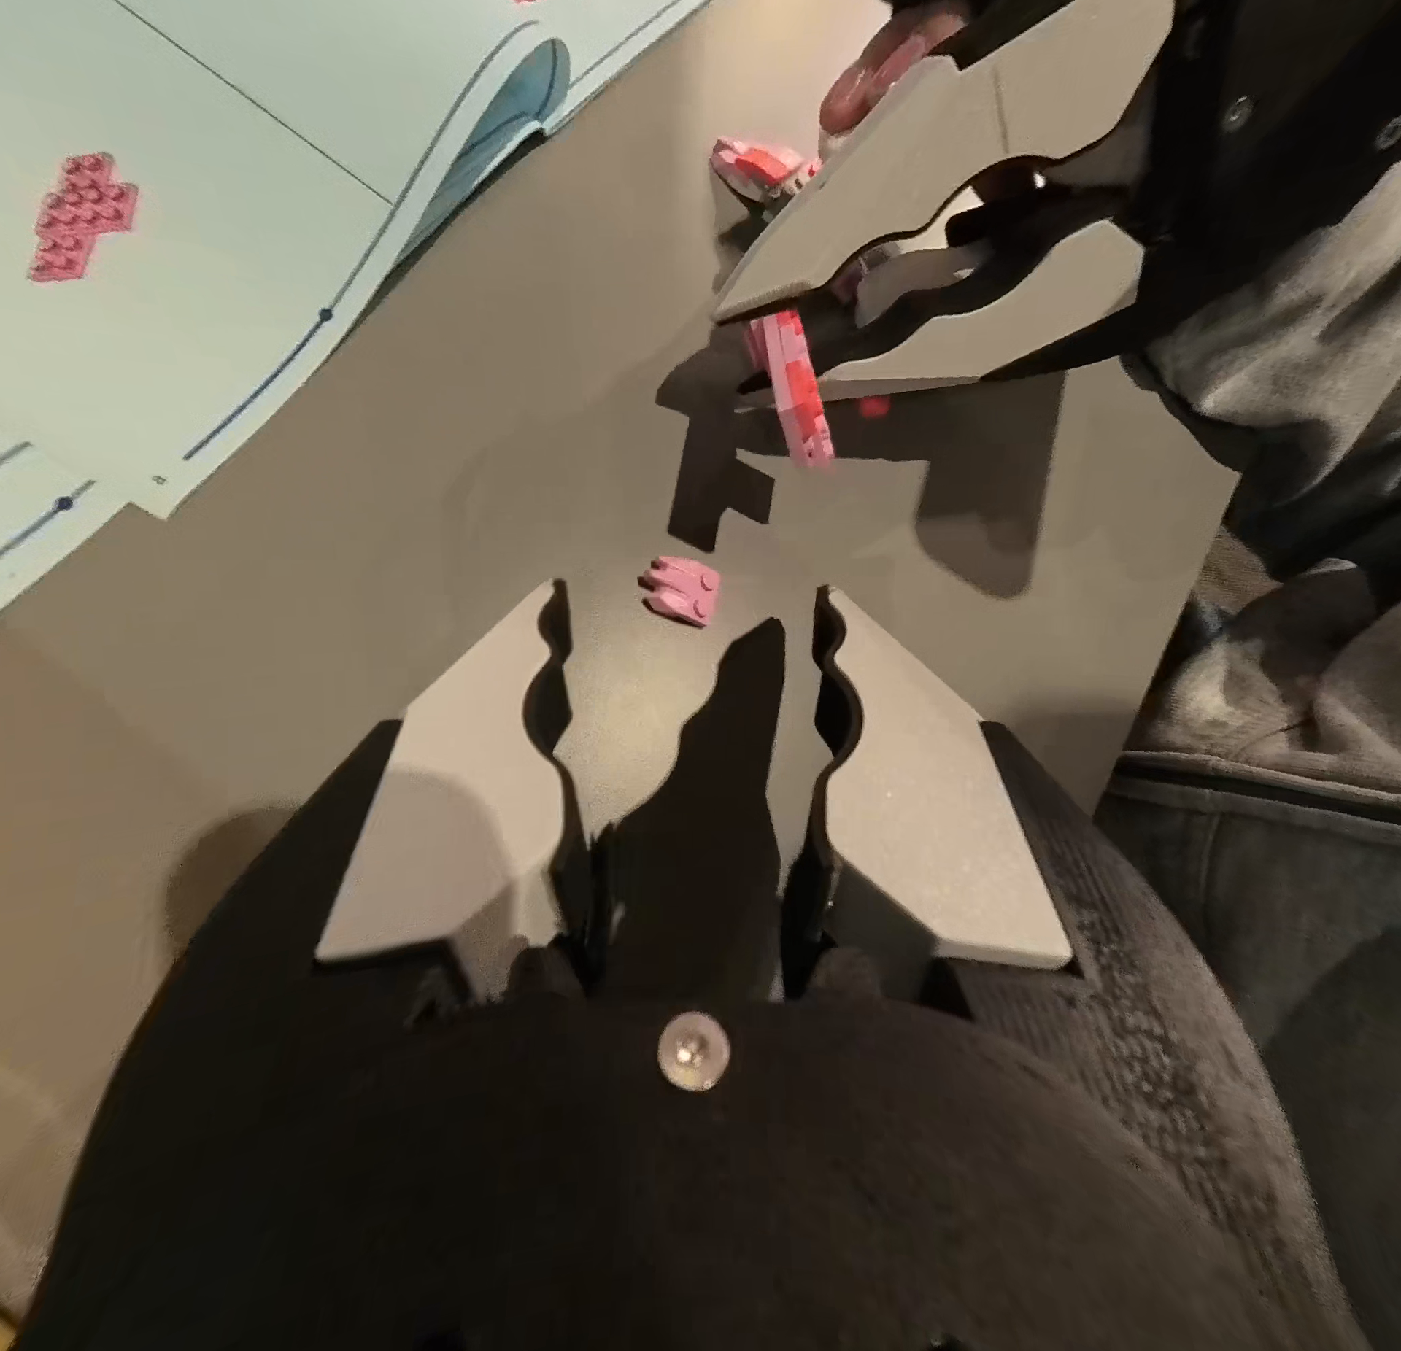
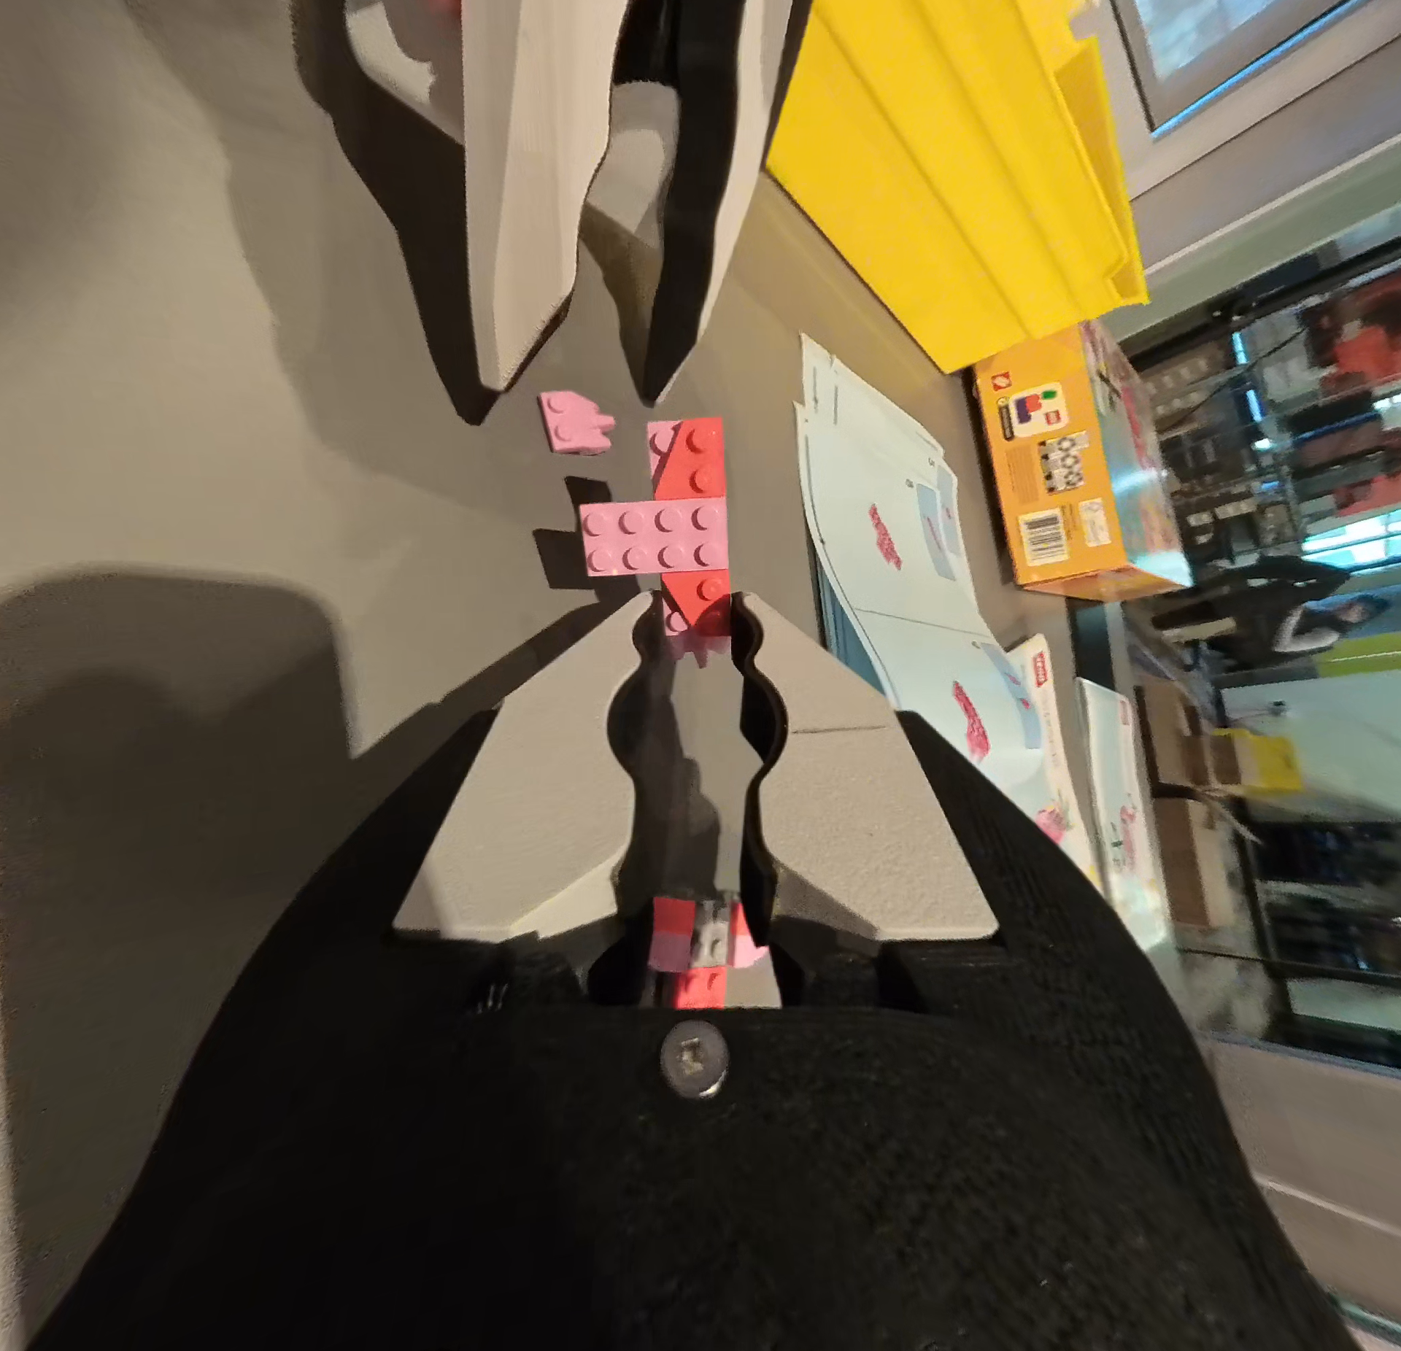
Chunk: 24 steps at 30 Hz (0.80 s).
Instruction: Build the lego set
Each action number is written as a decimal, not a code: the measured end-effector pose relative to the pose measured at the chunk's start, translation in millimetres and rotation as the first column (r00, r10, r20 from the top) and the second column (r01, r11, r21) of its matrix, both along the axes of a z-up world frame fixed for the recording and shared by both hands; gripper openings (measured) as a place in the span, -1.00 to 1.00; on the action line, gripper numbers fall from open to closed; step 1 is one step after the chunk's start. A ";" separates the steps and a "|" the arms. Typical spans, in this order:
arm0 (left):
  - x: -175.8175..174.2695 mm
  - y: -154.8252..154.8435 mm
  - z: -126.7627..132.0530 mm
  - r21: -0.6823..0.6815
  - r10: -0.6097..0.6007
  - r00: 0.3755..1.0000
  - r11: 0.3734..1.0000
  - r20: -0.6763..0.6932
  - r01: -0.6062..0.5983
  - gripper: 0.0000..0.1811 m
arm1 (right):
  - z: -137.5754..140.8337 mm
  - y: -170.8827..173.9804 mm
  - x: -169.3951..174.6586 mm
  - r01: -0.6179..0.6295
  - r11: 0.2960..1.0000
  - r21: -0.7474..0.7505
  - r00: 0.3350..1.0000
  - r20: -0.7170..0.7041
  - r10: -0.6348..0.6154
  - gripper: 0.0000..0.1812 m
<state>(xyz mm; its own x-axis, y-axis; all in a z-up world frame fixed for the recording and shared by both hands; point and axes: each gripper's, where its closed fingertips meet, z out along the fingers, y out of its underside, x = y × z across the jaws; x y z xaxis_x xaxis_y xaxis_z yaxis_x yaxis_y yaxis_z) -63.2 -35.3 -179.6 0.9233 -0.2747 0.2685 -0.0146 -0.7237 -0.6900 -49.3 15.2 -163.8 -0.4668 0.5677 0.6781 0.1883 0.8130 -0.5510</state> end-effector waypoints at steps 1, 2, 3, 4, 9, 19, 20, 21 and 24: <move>0.1 1.5 3.9 0.030 0.004 1.000 1.000 -0.018 -0.003 -0.29 | 2.0 -0.2 -0.5 -0.001 1.000 0.014 1.000 -0.015 0.001 -0.84; 3.3 4.1 11.2 0.079 0.000 1.000 0.997 -0.015 0.001 -0.30 | 3.9 -0.2 -1.0 -0.001 1.000 0.030 1.000 -0.030 0.002 -0.83; 9.8 6.4 20.5 0.130 -0.016 1.000 0.991 0.011 0.015 -0.33 | 5.7 -0.5 -1.4 -0.003 0.999 0.049 0.999 -0.046 0.005 -0.83; 17.1 8.2 30.2 0.179 -0.038 0.998 0.983 0.047 0.029 -0.38 | 7.6 -0.6 -1.9 -0.004 0.997 0.072 0.998 -0.064 0.009 -0.83; 21.7 17.8 43.4 0.256 -0.034 0.997 0.967 0.068 0.016 -0.64 | 13.2 -4.0 -2.8 -0.017 0.990 0.140 0.993 -0.117 0.034 -0.83; 21.1 19.8 30.4 0.273 -0.104 0.976 0.949 -0.191 0.155 -0.93 | 5.0 -4.0 -1.0 -0.042 0.975 0.220 0.995 -0.084 0.061 -0.67; 17.7 19.6 27.8 0.272 -0.111 0.953 0.943 -0.282 0.190 -0.93 | 2.2 -5.7 1.2 -0.054 0.981 0.186 0.997 -0.050 0.065 -0.57; 14.8 19.5 26.4 0.275 -0.117 0.920 0.934 -0.373 0.230 -0.92 | 2.5 -9.3 2.8 -0.067 0.989 0.135 0.997 -0.032 0.072 -0.49; 22.3 15.9 26.9 0.282 -0.182 0.805 0.874 -0.565 0.396 -0.93 | 9.3 -23.8 5.8 -0.106 0.994 -0.009 0.994 -0.019 0.106 -0.51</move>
<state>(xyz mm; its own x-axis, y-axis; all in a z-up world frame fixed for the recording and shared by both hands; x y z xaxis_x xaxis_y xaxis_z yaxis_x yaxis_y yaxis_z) -41.0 -19.3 -152.7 0.7531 -0.5290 -0.3913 -0.6037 -0.3190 -0.7306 -43.5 -8.6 -154.5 -0.5122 0.5224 0.6818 0.0909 0.8223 -0.5618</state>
